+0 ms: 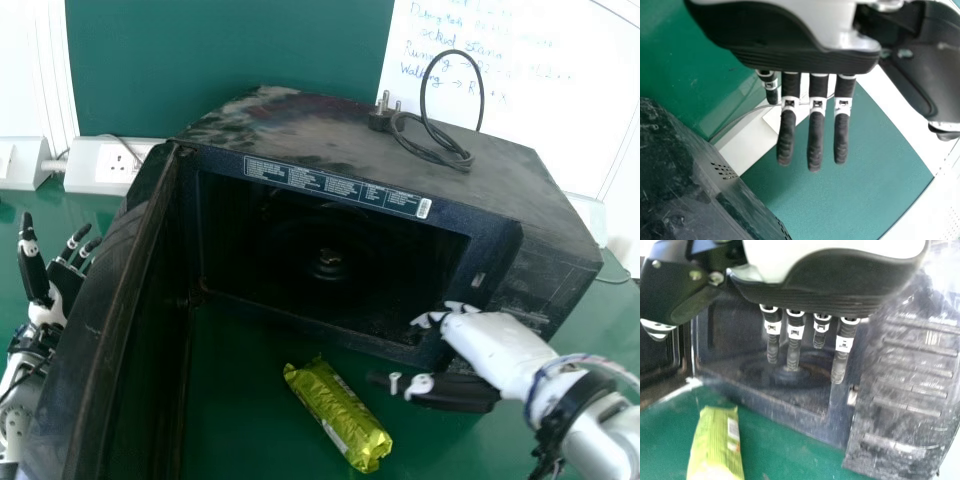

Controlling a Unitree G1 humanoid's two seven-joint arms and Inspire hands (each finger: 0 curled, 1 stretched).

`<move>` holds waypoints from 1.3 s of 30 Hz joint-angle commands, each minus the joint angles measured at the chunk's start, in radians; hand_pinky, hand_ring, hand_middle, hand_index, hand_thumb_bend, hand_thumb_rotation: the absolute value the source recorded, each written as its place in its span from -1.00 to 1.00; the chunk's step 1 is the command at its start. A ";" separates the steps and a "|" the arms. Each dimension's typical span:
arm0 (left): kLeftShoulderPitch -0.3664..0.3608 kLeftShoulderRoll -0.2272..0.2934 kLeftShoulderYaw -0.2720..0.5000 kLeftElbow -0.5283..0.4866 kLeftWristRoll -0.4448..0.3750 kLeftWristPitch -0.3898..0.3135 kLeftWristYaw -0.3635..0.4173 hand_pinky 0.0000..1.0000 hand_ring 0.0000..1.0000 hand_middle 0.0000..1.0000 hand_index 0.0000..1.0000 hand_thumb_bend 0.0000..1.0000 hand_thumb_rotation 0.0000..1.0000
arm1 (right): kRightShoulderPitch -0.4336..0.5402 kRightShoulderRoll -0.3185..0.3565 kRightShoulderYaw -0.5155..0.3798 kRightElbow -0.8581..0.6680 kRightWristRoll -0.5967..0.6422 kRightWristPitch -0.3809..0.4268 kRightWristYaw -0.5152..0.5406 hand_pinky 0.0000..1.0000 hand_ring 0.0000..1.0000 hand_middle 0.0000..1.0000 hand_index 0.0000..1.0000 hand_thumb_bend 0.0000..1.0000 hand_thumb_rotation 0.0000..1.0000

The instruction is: Put biscuit inside oven

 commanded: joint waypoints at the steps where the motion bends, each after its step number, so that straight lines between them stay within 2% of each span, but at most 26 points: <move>1: 0.003 -0.004 0.000 -0.014 0.002 0.004 0.003 -0.54 -0.37 -0.18 -0.02 0.04 -0.84 | -0.019 0.016 0.057 -0.020 -0.050 0.027 0.014 0.26 0.63 0.74 0.77 1.00 0.02; 4: 0.003 -0.007 -0.002 -0.018 0.005 0.003 0.002 -0.54 -0.37 -0.18 -0.02 0.04 -0.84 | -0.045 0.048 0.139 -0.033 -0.124 0.063 0.031 0.22 0.60 0.77 0.78 1.00 0.07; 7: 0.005 -0.009 -0.004 -0.024 0.008 0.003 0.006 -0.55 -0.37 -0.18 -0.02 0.04 -0.84 | -0.083 0.072 0.209 -0.043 -0.197 0.100 0.082 0.25 0.66 0.83 0.80 1.00 0.06; 10: 0.007 -0.012 -0.003 -0.033 0.004 0.007 0.011 -0.55 -0.37 -0.18 -0.02 0.04 -0.84 | -0.111 0.104 0.258 -0.041 -0.255 0.116 0.127 0.30 0.71 0.85 0.79 1.00 0.02; 14: 0.008 -0.014 -0.005 -0.036 0.004 0.007 0.007 -0.55 -0.37 -0.17 -0.02 0.04 -0.84 | -0.175 0.141 0.327 -0.025 -0.313 0.157 0.247 0.39 0.79 0.88 0.83 1.00 -0.02; 18: 0.008 -0.014 -0.006 -0.040 0.007 0.007 0.010 -0.55 -0.37 -0.17 -0.02 0.04 -0.84 | -0.208 0.206 0.379 0.002 -0.396 0.158 0.305 0.39 0.77 0.85 0.82 1.00 -0.09; 21: 0.008 -0.014 -0.006 -0.043 0.005 0.010 0.011 -0.55 -0.37 -0.18 -0.02 0.04 -0.84 | -0.225 0.252 0.413 0.025 -0.471 0.138 0.354 0.40 0.75 0.84 0.83 1.00 -0.11; 27: 0.011 -0.017 -0.008 -0.052 0.007 0.011 0.016 -0.54 -0.36 -0.18 -0.02 0.04 -0.84 | -0.202 0.350 0.426 0.061 -0.591 0.058 0.393 0.36 0.71 0.78 0.78 1.00 -0.09; 33: 0.010 -0.019 -0.009 -0.055 0.010 0.011 0.017 -0.55 -0.37 -0.18 -0.02 0.04 -0.84 | -0.204 0.437 0.413 0.100 -0.682 -0.016 0.487 0.43 0.77 0.82 0.84 1.00 -0.10; 39: 0.010 -0.021 -0.010 -0.061 0.009 0.014 0.021 -0.55 -0.37 -0.18 -0.02 0.04 -0.84 | -0.197 0.526 0.390 0.149 -0.767 -0.074 0.537 0.53 0.83 0.87 0.85 1.00 -0.20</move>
